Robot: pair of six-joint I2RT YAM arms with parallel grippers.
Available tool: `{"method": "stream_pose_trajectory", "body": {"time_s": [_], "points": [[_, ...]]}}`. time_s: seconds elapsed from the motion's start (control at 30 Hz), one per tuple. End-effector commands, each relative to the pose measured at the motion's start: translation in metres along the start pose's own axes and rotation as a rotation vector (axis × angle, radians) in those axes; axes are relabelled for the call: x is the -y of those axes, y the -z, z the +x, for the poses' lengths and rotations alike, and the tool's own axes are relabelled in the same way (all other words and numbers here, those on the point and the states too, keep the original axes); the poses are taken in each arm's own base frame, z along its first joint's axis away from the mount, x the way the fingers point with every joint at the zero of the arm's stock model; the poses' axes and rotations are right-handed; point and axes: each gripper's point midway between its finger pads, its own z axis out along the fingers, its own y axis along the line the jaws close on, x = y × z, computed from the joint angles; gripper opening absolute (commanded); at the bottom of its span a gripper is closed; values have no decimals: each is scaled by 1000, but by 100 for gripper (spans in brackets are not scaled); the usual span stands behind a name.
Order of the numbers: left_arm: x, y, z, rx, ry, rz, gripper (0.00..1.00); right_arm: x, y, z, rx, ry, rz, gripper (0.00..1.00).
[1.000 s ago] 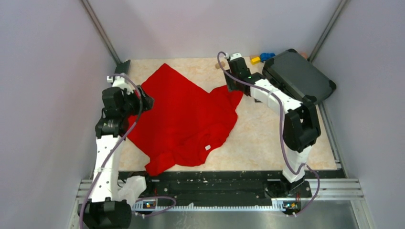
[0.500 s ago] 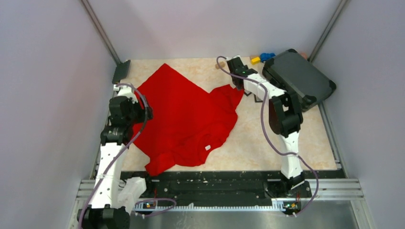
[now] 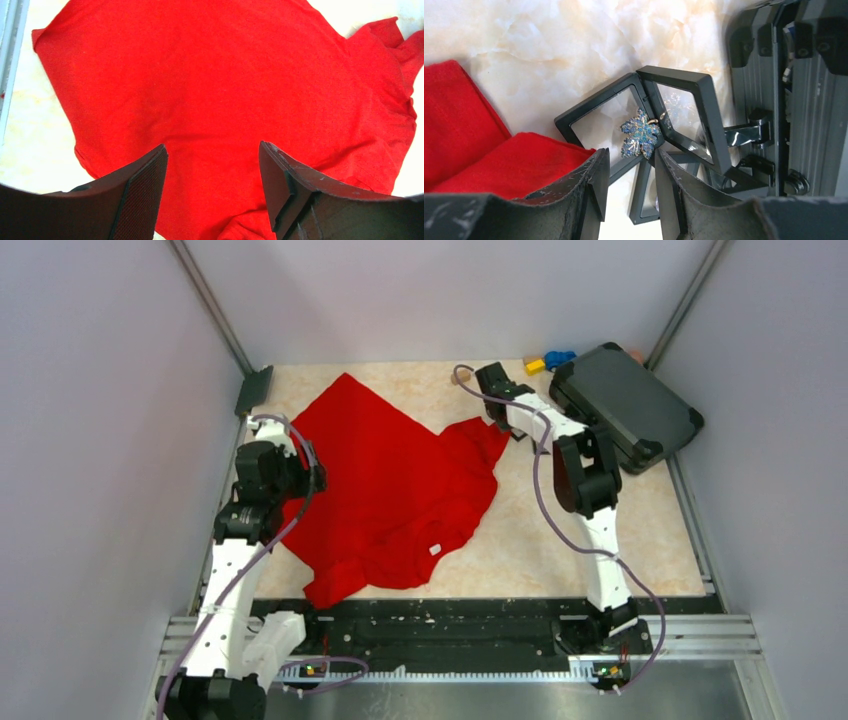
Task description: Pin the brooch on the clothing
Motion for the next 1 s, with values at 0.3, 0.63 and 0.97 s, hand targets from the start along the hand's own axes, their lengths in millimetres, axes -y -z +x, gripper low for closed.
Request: {"method": "stream_pose_trajectory", "body": {"time_s": [0.3, 0.63, 0.97], "points": [[3, -1, -7, 34, -21, 7, 72, 7, -16, 0, -23, 29, 66, 33], [3, -1, -7, 34, -21, 5, 72, 11, -21, 8, -40, 47, 105, 26], [3, 0, -7, 37, -21, 6, 72, 5, -27, 15, -57, 63, 98, 26]]}}
